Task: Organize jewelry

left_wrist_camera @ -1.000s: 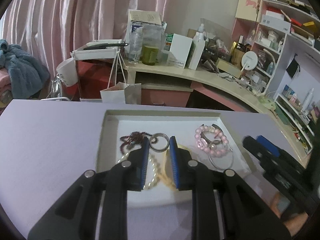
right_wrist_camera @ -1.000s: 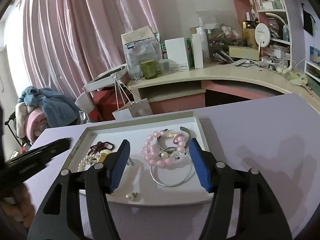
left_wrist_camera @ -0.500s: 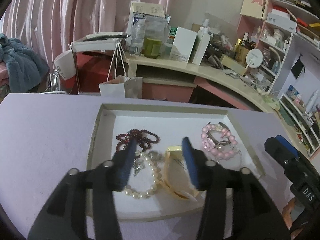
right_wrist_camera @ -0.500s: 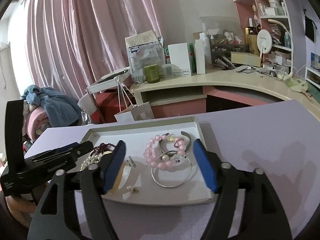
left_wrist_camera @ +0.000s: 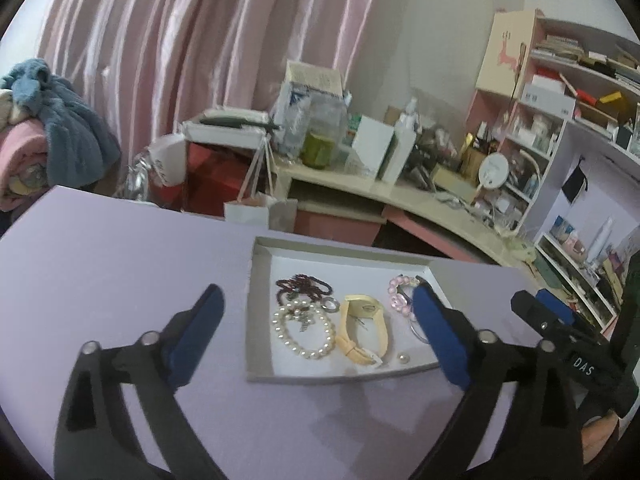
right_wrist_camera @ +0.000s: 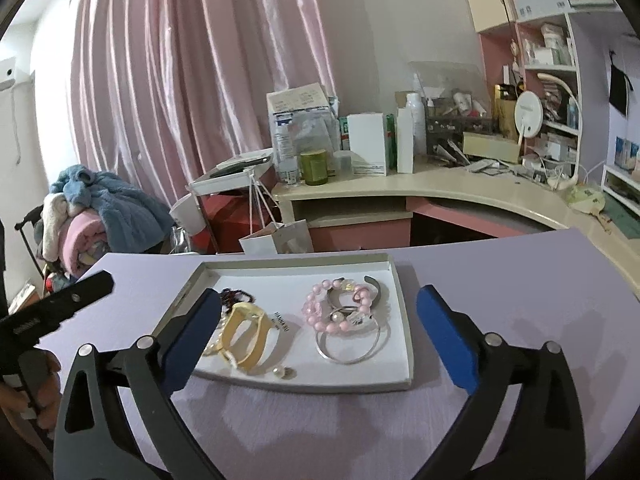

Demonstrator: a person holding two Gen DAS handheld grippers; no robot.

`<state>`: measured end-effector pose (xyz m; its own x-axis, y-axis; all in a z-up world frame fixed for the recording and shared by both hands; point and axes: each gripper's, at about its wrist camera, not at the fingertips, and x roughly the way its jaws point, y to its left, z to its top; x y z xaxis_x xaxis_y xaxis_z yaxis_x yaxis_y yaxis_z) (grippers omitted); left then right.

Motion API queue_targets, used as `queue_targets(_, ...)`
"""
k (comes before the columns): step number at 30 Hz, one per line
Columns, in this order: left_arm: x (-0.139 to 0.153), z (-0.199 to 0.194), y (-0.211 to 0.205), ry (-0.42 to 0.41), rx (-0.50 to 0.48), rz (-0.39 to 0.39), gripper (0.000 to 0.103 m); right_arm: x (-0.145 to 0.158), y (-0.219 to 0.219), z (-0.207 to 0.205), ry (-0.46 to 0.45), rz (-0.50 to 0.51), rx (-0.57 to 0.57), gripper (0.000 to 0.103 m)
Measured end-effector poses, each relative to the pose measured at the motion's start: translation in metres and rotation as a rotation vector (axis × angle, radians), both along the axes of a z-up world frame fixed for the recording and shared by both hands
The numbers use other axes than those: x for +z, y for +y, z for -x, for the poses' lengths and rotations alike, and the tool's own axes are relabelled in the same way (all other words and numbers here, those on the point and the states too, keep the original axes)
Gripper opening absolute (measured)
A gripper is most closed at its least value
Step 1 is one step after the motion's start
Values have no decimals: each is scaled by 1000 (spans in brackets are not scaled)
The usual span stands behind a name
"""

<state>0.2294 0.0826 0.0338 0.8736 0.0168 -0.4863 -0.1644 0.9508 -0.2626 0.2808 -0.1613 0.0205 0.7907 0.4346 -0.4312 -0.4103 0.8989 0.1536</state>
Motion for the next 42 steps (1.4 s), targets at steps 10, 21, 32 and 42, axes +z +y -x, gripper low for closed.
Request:
queue_targets(10,1,54,-9,-100,32,-53,101,-13,1,34,-31,52,-37,102)
queue_targets(21,-7,84,-36,-130,20,-167,101,-21,0,60,-20,52,-41,102)
queue_targets(32,-14,107,-37,-136,16,-148,101,-21,-3,86,-53,56,-53,102)
queue_targets(42,-20,119,-35,-121,-39,-81,101,-26,-6,96,-13,34,-39,102)
